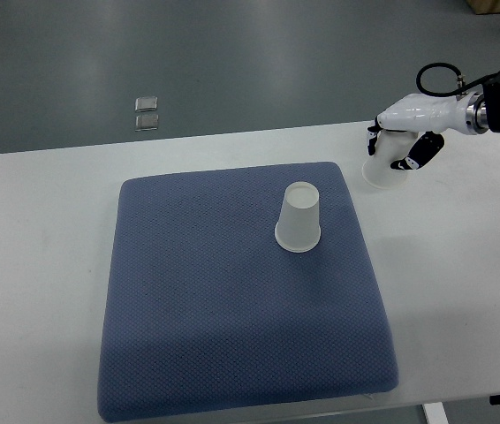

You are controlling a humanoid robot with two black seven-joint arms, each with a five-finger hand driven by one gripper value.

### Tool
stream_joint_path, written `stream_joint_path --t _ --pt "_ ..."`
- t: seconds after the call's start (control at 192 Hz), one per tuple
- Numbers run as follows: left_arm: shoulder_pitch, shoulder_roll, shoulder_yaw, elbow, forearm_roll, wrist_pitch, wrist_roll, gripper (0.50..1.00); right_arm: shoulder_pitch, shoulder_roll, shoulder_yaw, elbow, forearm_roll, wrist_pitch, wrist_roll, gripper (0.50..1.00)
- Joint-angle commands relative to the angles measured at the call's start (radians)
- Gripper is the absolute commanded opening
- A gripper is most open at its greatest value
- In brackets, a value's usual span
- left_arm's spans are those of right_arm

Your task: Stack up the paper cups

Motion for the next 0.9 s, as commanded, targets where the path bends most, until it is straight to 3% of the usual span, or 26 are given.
stream_joint_path --t 0.0,0.452,0.894 --pt "0.000 0.000 0.000 0.000 0.000 0.000 -0.001 1.000 0.057 -0.028 0.000 0.053 0.001 0.033 0.008 0.633" --pt "0.000 0.000 0.000 0.000 0.000 0.000 0.001 1.000 0.220 -0.039 0.017 0.246 0.090 0.154 0.029 0.637" --pt "0.000 0.000 0.000 0.000 0.000 0.000 -0.001 1.000 0.157 0.108 0.097 0.251 0.089 0.208 0.019 0.639"
